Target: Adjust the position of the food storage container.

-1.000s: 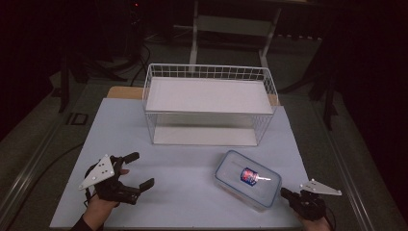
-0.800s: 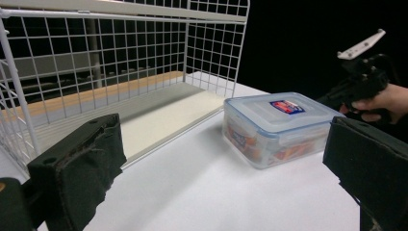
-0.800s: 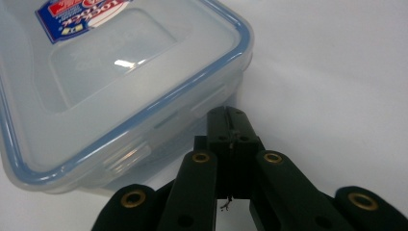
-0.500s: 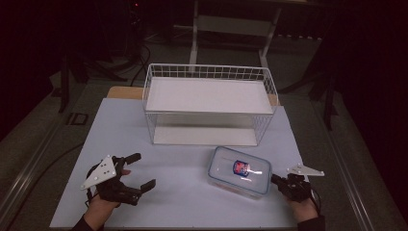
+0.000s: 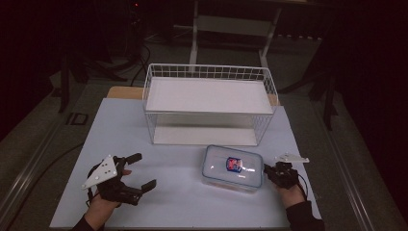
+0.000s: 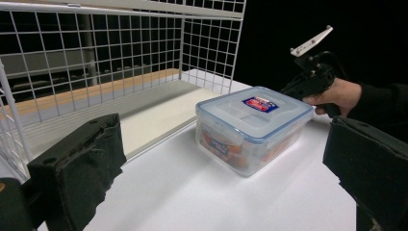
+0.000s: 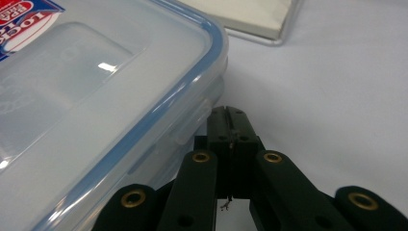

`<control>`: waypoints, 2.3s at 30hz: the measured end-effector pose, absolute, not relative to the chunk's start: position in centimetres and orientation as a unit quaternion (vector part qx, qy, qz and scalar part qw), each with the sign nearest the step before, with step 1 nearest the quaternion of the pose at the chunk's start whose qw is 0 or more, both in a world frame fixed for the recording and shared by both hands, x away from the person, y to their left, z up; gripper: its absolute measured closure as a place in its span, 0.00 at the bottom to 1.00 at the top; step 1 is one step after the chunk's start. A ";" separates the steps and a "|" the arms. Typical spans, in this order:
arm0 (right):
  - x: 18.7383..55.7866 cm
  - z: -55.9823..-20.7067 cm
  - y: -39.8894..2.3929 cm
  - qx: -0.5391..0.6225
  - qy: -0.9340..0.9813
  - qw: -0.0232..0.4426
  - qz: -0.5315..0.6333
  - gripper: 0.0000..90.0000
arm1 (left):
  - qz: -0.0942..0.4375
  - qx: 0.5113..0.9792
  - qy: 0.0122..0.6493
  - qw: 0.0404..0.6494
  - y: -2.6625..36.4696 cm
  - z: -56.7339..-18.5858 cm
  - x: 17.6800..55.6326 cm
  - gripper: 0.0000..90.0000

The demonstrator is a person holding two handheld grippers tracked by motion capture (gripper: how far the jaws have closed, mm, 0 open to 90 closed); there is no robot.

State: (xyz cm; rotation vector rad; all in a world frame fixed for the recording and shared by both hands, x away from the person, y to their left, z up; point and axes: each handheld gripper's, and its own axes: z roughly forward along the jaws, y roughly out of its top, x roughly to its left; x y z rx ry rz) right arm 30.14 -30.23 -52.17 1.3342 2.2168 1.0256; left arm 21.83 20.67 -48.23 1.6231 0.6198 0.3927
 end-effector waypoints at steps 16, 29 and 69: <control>26.8 -50.6 -30.3 0.467 0.774 0.172 0.391 1.00 | 0.172 0.708 0.269 0.630 20.6 -48.2 21.8 0.01; 29.1 -50.0 -27.3 0.439 0.788 0.175 0.395 1.00 | 0.169 0.709 0.269 0.629 20.6 -48.2 21.8 0.01; 29.8 -48.7 -21.9 0.373 0.804 0.166 0.433 0.95 | 0.156 0.717 0.269 0.624 20.3 -48.6 21.8 0.01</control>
